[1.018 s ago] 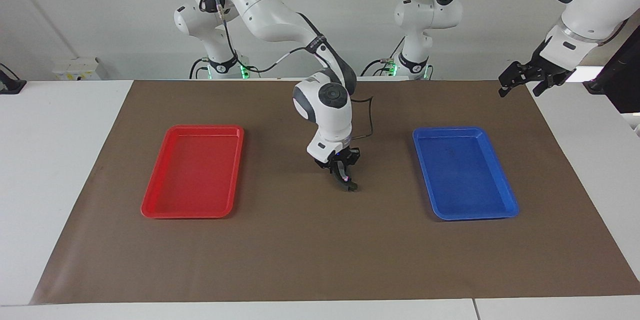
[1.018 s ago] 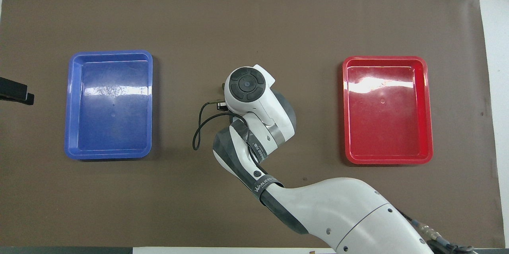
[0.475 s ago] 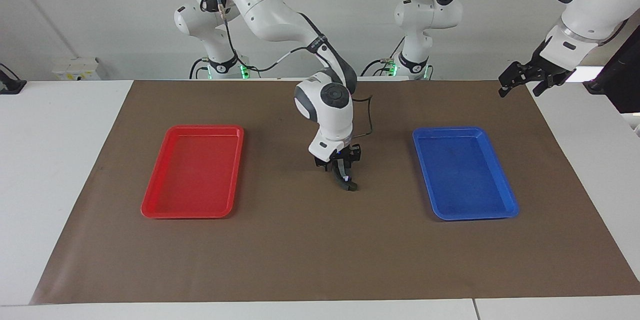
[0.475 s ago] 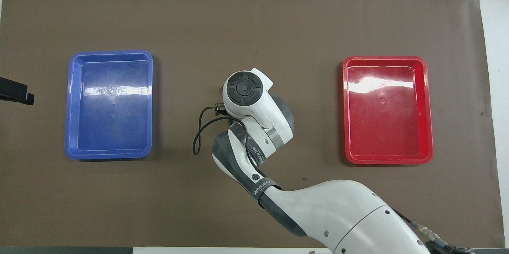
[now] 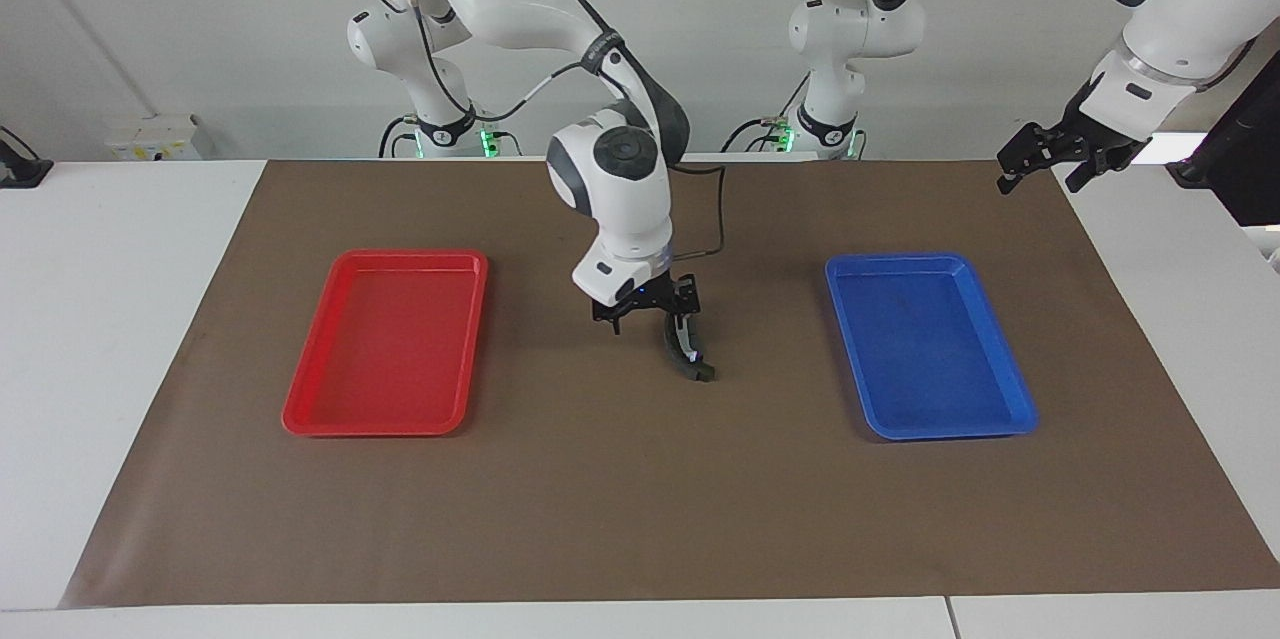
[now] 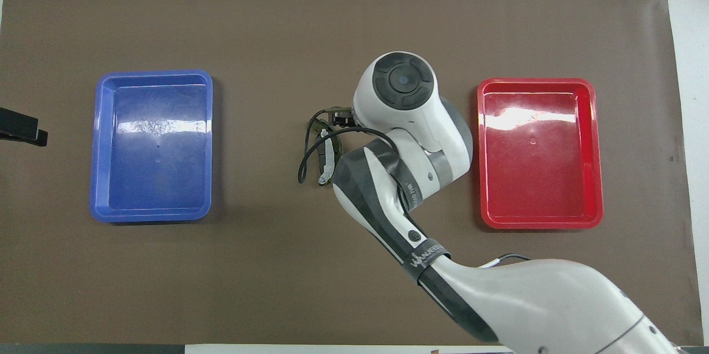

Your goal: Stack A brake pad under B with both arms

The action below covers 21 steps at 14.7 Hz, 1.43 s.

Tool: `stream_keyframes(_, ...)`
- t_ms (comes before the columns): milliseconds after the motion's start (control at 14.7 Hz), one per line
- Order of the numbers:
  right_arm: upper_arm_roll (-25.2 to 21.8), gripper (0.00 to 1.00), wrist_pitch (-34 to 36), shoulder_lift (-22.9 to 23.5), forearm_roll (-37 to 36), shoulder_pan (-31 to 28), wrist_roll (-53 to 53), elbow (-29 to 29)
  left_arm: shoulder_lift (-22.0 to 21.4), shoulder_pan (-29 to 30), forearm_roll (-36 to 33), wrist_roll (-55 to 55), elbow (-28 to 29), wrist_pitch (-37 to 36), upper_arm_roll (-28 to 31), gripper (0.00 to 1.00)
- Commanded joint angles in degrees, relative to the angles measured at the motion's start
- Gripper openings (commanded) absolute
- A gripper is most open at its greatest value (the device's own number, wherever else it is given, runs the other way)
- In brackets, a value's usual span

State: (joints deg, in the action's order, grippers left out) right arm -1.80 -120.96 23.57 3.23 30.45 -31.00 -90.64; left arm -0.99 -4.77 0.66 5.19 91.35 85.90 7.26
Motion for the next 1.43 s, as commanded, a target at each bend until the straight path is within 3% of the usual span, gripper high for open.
stream_keyframes(0,1.00,1.00,2.65,-6.68,-1.21,-7.13,0.94,-3.31,-1.47,0.37,0.57,-0.53,1.81,1.03,-0.14,0.98)
stream_keyframes(339,0.92,1.00,8.79,-11.00,-4.02,-17.07,1.99,-3.31,-1.47,0.37,0.65,-0.53,1.81,1.03,-0.14,0.98)
stream_keyframes(882,1.01,1.00,24.18,-19.69,-4.55,-30.26,19.38,-3.23,-1.47,0.37,0.57,-0.53,1.81,1.03,-0.14,0.98)
stream_keyframes(1357,1.36,1.00,32.88,-26.46,-6.22,-31.94,24.84,-3.92,-1.47,0.37,0.57,-0.53,1.81,1.03,-0.14,0.98)
